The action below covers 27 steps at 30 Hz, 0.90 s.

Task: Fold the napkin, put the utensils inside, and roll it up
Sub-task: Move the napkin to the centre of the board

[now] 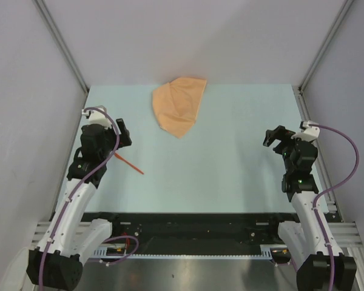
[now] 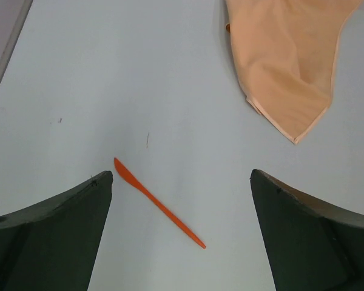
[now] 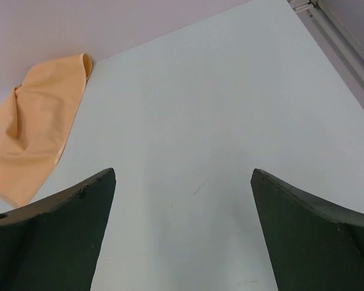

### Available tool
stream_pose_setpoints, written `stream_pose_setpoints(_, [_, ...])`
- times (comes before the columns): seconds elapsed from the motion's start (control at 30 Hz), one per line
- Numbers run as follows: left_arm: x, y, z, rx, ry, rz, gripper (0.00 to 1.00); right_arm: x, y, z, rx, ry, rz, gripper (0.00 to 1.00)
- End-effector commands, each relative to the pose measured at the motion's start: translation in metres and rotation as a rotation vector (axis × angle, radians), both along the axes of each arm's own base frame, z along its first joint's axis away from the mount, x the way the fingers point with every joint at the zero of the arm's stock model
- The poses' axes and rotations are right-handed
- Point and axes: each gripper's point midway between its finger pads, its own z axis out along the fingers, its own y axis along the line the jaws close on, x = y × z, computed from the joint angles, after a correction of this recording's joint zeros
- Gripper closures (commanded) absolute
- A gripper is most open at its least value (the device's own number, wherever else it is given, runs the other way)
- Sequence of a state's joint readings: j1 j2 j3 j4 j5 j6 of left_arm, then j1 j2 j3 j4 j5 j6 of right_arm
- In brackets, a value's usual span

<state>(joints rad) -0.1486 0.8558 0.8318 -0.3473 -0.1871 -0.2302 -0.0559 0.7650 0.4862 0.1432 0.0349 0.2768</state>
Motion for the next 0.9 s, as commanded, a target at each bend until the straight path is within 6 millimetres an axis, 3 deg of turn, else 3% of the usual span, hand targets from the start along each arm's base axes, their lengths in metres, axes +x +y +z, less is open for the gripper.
stream_pose_setpoints(0.0, [0.004, -0.001, 0.014, -0.047, -0.044, 0.024, 0.0, 0.002, 0.002, 0.011, -0.004, -0.017, 0.015, 0.0])
stream_pose_setpoints(0.13, [0.016, -0.023, 0.011, -0.113, -0.007, -0.059, 0.0, 0.005, 0.004, 0.006, -0.011, 0.006, 0.027, 0.0])
stream_pose_setpoints(0.2, [0.025, -0.047, 0.009, -0.131, -0.005, -0.157, 0.0, 0.007, 0.004, 0.003, -0.008, 0.018, 0.028, 0.0])
stream_pose_setpoints(0.3, [0.039, -0.074, 0.019, -0.035, -0.03, -0.168, 0.0, 0.008, 0.01, -0.002, 0.0, 0.038, 0.058, 0.0])
stream_pose_setpoints(0.33, [0.049, -0.086, -0.001, 0.036, 0.036, -0.191, 0.0, 0.01, 0.012, -0.004, 0.007, 0.045, 0.068, 0.0])
stream_pose_setpoints(0.37, [0.058, -0.1, 0.009, 0.058, 0.024, -0.211, 0.0, 0.01, 0.013, -0.006, 0.01, 0.051, 0.074, 0.0])
stream_pose_setpoints(0.4, [0.06, -0.124, -0.001, 0.088, 0.061, -0.268, 0.01, 0.011, 0.016, -0.008, 0.013, 0.057, 0.084, 0.0])
stream_pose_setpoints(0.43, [0.069, -0.138, -0.035, 0.144, 0.156, -0.304, 0.02, 0.012, 0.017, -0.011, 0.016, 0.068, 0.09, 0.0])
stream_pose_setpoints(0.5, [0.081, -0.173, -0.048, 0.196, 0.202, -0.377, 0.08, 0.013, 0.019, -0.014, 0.021, 0.078, 0.093, 0.0])
stream_pose_setpoints(0.57, [0.095, -0.189, -0.085, 0.306, 0.299, -0.397, 0.11, 0.013, 0.021, -0.015, 0.026, 0.084, 0.102, 0.0])
stream_pose_setpoints(0.6, [0.097, -0.198, -0.096, 0.339, 0.324, -0.415, 0.17, 0.012, 0.022, -0.015, 0.028, 0.089, 0.106, 0.0])
stream_pose_setpoints(0.7, [0.102, -0.211, -0.135, 0.397, 0.441, -0.449, 0.25, 0.011, 0.022, -0.016, 0.029, 0.095, 0.105, 0.0])
stream_pose_setpoints(0.87, [0.096, -0.221, -0.163, 0.36, 0.475, -0.493, 0.27, 0.01, 0.022, -0.015, 0.027, 0.096, 0.105, 0.0])
